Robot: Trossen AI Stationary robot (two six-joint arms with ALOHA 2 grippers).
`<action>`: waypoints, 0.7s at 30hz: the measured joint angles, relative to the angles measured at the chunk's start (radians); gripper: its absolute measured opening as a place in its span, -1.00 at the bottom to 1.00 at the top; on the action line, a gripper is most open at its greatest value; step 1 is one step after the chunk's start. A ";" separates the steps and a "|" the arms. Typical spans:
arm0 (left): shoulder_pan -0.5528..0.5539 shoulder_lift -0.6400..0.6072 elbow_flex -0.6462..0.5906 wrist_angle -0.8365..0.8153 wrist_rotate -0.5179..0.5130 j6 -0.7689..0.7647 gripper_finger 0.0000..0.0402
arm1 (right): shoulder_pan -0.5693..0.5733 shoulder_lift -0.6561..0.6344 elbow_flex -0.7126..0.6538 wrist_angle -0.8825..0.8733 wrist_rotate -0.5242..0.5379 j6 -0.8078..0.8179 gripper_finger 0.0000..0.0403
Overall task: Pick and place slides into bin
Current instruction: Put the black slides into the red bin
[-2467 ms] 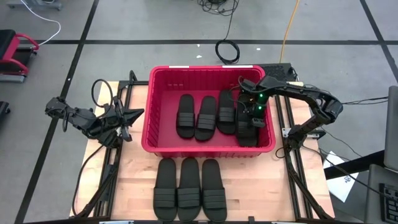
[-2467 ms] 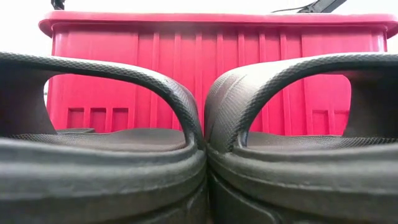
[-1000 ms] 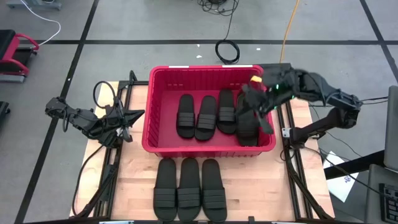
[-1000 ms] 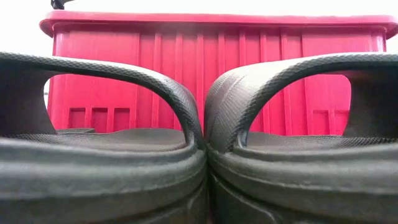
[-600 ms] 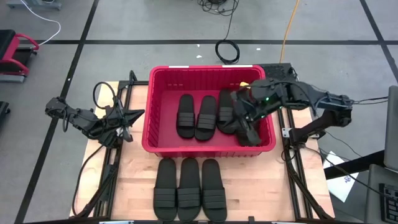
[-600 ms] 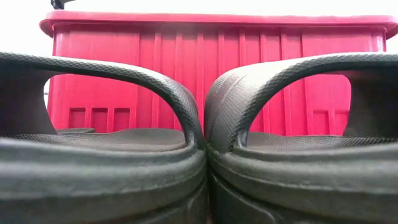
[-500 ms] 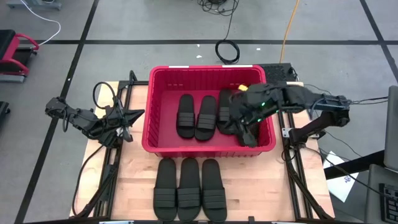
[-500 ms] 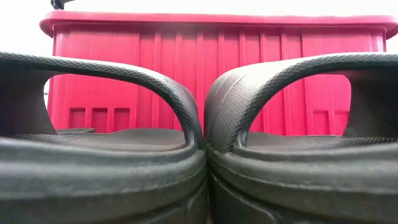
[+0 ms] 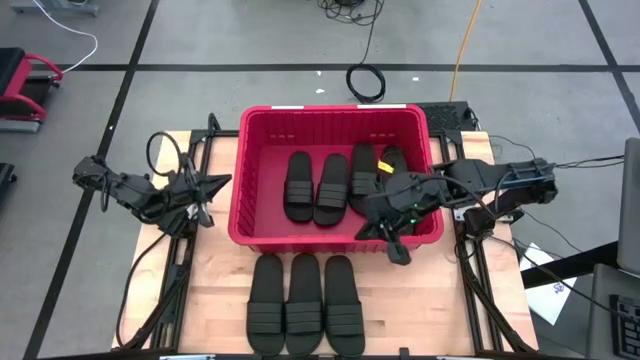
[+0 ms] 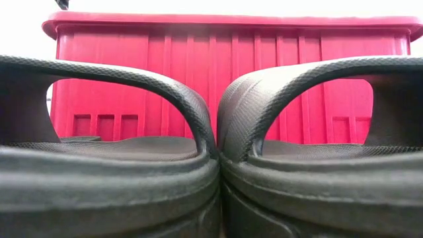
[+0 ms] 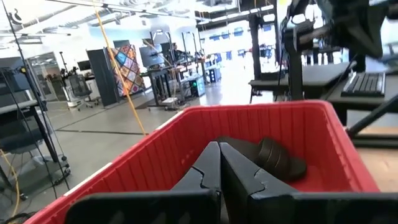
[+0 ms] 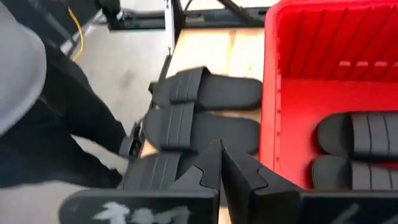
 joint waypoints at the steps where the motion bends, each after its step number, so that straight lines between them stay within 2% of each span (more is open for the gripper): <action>1: 0.000 0.000 0.000 0.010 -0.001 0.000 -1.00 | 0.002 -0.002 0.000 -0.016 0.000 -0.011 -1.00; 8: 0.000 0.000 0.000 0.113 -0.027 0.004 -1.00 | 0.036 -0.009 -0.032 -0.144 -0.020 -0.005 -1.00; 10: 0.000 0.000 0.000 0.143 -0.027 0.007 -1.00 | 0.058 -0.031 -0.094 -0.142 -0.078 0.022 -1.00; 13: 0.000 0.000 0.001 0.163 -0.034 -0.020 -1.00 | 0.097 -0.075 -0.229 -0.112 -0.097 0.060 -1.00; 17: 0.000 0.000 0.001 0.167 -0.035 -0.192 -1.00 | 0.142 -0.165 -0.457 0.012 -0.084 0.120 -1.00; 21: 0.000 0.001 0.001 0.164 -0.035 -0.298 -1.00 | 0.198 -0.242 -0.658 0.326 -0.084 0.170 -1.00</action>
